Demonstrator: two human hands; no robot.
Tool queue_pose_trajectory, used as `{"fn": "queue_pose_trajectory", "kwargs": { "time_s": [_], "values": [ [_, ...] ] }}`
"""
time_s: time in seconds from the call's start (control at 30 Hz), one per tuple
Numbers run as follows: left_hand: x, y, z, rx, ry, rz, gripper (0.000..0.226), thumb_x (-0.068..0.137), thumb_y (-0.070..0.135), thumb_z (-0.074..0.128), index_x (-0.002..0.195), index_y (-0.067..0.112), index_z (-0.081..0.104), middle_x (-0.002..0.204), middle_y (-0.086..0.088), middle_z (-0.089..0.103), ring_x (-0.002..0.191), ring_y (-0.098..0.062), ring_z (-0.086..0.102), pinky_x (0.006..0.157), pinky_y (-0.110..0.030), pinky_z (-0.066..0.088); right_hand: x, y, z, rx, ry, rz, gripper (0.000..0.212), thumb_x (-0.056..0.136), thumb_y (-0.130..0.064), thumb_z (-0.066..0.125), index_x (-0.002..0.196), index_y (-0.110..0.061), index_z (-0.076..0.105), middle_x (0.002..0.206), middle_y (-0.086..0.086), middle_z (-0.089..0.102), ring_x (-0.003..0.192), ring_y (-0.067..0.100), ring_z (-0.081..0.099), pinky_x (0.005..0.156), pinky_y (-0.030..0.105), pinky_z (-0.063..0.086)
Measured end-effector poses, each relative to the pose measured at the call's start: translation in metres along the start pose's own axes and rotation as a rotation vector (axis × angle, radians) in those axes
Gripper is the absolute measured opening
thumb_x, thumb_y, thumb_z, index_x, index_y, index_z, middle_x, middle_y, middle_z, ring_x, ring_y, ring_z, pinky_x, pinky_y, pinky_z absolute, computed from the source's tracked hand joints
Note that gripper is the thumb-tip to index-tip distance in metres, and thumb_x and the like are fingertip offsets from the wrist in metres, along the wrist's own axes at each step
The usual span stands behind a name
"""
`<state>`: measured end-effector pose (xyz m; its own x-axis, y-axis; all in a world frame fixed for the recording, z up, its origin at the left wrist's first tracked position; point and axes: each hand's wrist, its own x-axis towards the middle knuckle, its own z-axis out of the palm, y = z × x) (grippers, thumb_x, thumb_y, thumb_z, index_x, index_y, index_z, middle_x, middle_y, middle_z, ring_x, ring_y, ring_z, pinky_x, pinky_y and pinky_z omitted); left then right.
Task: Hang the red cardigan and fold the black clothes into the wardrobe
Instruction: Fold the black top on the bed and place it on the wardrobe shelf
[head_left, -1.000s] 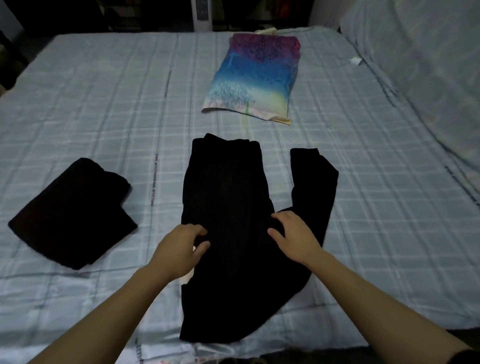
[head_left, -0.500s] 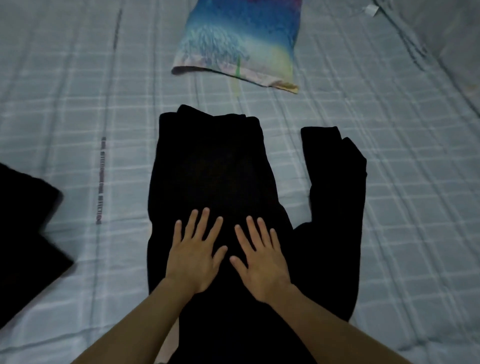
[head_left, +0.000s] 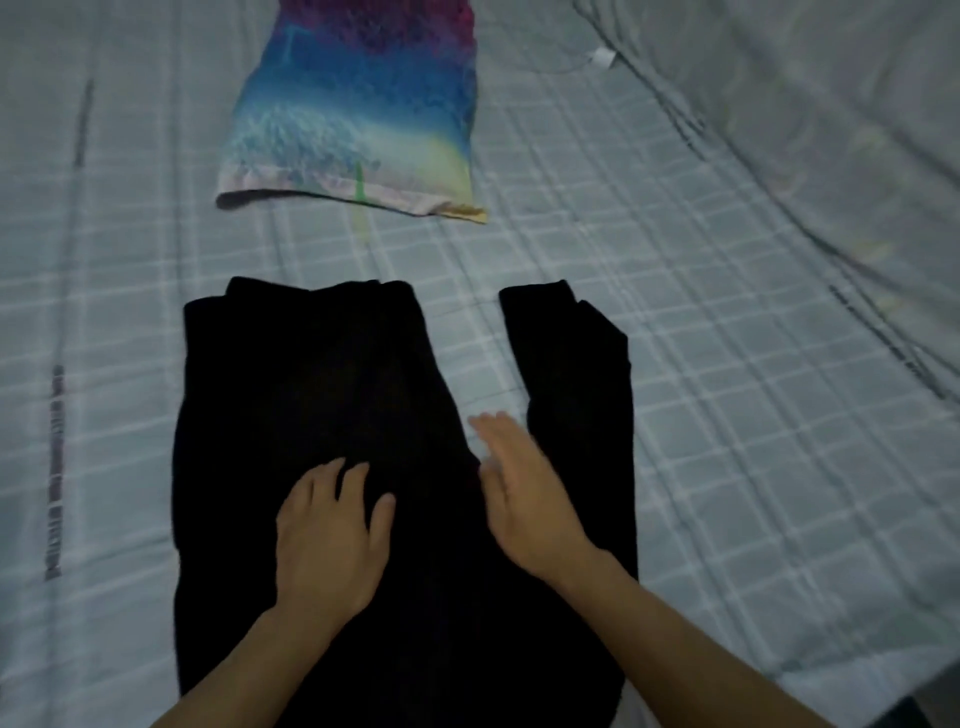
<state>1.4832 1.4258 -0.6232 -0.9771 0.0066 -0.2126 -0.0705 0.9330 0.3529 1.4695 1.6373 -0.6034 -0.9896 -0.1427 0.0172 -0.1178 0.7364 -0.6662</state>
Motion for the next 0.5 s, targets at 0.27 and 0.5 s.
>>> {"fn": "queue_pose_trajectory", "kwargs": {
  "time_s": [0.27,0.5],
  "values": [
    [0.077,0.104,-0.015,-0.314,0.013,0.216,0.049,0.098,0.040,0.050,0.142,0.018,0.047,0.147,-0.002,0.046,0.137,-0.019,0.035,0.113,-0.037,0.035,0.051,0.087,-0.082,-0.098,0.136,0.257,0.046,0.102,-0.009,0.044,0.148,-0.011,0.040,0.153,0.010,0.040,0.143,0.022,0.035,0.118,0.024,0.020],
    [0.152,0.164,0.008,-0.432,-0.019,0.286,0.056,0.096,0.036,0.058,0.147,0.022,0.040,0.142,0.000,0.051,0.129,-0.018,0.047,0.106,-0.031,0.039,0.119,0.153,-0.113,-0.097,0.084,0.452,0.062,0.092,-0.016,0.058,0.149,-0.015,0.034,0.141,0.014,0.045,0.126,0.029,0.046,0.108,0.040,0.040]
  ]
}}
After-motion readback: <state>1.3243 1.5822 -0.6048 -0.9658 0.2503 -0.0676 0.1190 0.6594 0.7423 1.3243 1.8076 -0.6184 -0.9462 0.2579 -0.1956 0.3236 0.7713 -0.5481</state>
